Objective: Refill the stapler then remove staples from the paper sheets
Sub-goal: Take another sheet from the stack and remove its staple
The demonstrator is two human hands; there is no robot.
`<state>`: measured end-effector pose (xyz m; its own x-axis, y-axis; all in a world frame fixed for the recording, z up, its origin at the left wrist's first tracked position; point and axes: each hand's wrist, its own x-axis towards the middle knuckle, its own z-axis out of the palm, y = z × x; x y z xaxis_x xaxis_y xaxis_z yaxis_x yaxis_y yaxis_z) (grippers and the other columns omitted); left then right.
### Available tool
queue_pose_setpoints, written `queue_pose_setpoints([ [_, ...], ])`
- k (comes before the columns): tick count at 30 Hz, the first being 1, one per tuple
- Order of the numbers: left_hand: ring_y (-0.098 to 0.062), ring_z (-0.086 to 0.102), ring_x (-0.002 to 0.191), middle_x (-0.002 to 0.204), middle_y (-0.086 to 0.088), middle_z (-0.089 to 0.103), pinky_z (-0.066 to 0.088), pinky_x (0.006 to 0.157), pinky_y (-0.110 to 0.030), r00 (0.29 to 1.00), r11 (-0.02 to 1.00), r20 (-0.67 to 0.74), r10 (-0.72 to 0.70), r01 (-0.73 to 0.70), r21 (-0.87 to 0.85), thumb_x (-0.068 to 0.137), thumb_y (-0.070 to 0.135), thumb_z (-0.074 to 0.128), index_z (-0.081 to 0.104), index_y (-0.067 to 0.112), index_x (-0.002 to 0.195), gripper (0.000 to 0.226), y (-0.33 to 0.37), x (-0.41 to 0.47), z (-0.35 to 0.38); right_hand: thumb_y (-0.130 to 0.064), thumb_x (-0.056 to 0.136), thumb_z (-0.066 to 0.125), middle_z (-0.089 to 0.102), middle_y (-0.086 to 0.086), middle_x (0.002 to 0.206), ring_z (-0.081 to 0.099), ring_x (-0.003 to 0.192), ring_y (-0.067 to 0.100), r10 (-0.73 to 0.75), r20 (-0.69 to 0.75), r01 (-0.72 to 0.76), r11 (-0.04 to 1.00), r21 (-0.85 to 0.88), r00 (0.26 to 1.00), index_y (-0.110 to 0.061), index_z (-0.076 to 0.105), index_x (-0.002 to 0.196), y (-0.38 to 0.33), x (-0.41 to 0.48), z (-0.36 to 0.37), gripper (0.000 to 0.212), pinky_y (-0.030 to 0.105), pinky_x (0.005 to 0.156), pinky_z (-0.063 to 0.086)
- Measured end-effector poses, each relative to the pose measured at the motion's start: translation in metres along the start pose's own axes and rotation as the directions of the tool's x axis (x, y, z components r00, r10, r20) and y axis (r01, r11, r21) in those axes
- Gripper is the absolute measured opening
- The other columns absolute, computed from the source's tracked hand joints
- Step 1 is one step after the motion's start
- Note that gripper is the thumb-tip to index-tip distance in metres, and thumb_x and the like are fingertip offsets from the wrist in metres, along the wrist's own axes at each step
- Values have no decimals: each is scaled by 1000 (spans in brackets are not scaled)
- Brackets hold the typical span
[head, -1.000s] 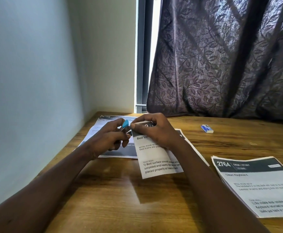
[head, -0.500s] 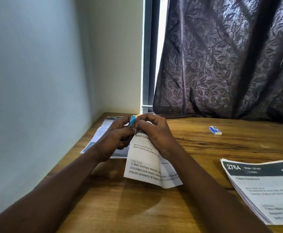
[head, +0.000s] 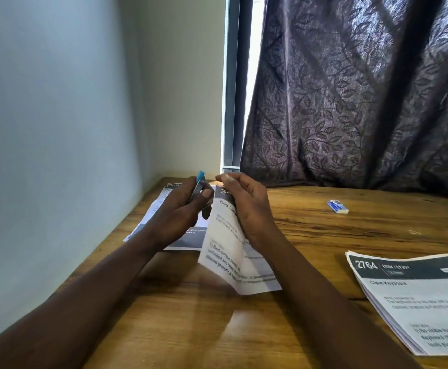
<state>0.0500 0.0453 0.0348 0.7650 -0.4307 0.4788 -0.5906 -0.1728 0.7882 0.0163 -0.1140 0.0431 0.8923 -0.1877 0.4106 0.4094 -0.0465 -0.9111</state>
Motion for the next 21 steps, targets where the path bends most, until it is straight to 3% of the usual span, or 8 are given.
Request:
queue_pose_setpoints([
  [2, -29, 64, 66, 73, 2, 68, 48, 56, -45, 1000, 1000, -3, 13, -13, 16, 106, 33, 50, 52, 18, 99, 16, -2, 0, -2, -53, 99, 52, 73, 5, 86, 72, 74, 17, -125, -54, 106, 958, -266, 991, -22, 70, 89, 4, 3, -4, 37, 38, 68, 59],
  [4, -47, 61, 69, 77, -14, 67, 48, 56, -56, 1000, 1000, 18, 1, -1, 2, 101, 36, 57, 55, 14, 102, 23, -3, 1, -3, -52, 104, 43, 70, 1, 78, 69, 68, 8, -226, -100, 172, 906, -387, 969, -23, 64, 81, 3, 3, -9, 43, 29, 61, 57],
  [5, -39, 63, 66, 76, -13, 66, 50, 55, -51, 1000, 1000, 20, -3, 3, 9, 99, 34, 61, 56, 9, 106, 27, -3, 2, -4, -51, 105, 41, 68, -1, 72, 67, 62, 5, -256, -113, 187, 887, -423, 960, -23, 61, 76, 1, 4, -13, 46, 23, 56, 52],
  [7, -9, 65, 63, 76, 3, 69, 50, 57, -22, 999, 994, -5, 39, -38, 106, 96, 26, 68, 59, 9, 107, 22, -4, 3, -5, -50, 106, 38, 63, -3, 62, 59, 53, 3, -301, -97, 207, 823, -529, 949, -21, 57, 68, -1, 7, -20, 52, 14, 50, 39],
  [9, -5, 64, 64, 79, 7, 73, 49, 61, -19, 996, 977, -9, 86, -83, 195, 96, 23, 69, 59, 20, 101, 11, -6, 4, -6, -51, 106, 37, 53, -7, 53, 50, 47, 4, -330, -49, 225, 736, -638, 943, -22, 51, 59, -2, 8, -26, 57, 17, 49, 30],
  [13, -12, 60, 54, 80, 3, 76, 54, 52, -30, 994, 967, 50, 99, -108, 231, 100, 20, 62, 57, 15, 95, 9, -10, 2, -5, -53, 106, 38, 43, -8, 50, 42, 50, 9, -309, -6, 207, 650, -731, 951, -24, 40, 52, 3, 9, -31, 61, 31, 55, 27],
  [17, -13, 55, 60, 76, 11, 70, 53, 56, -35, 997, 964, 60, 46, -60, 259, 105, 28, 53, 54, 16, 96, 15, -13, 3, -6, -75, 92, 37, 65, -8, 63, 60, 63, 15, -282, 47, 214, 600, -771, 958, -20, 72, 70, 11, 13, -34, 69, 31, 67, 40],
  [21, -13, 50, 62, 68, 11, 60, 44, 62, -36, 993, 976, 112, -26, 1, 218, 101, 42, 46, 49, 19, 89, 26, -17, 3, -11, -74, 89, 50, 69, -6, 67, 62, 66, 17, -295, 87, 250, 576, -778, 952, -23, 66, 63, 15, 16, -35, 59, 37, 73, 46],
])
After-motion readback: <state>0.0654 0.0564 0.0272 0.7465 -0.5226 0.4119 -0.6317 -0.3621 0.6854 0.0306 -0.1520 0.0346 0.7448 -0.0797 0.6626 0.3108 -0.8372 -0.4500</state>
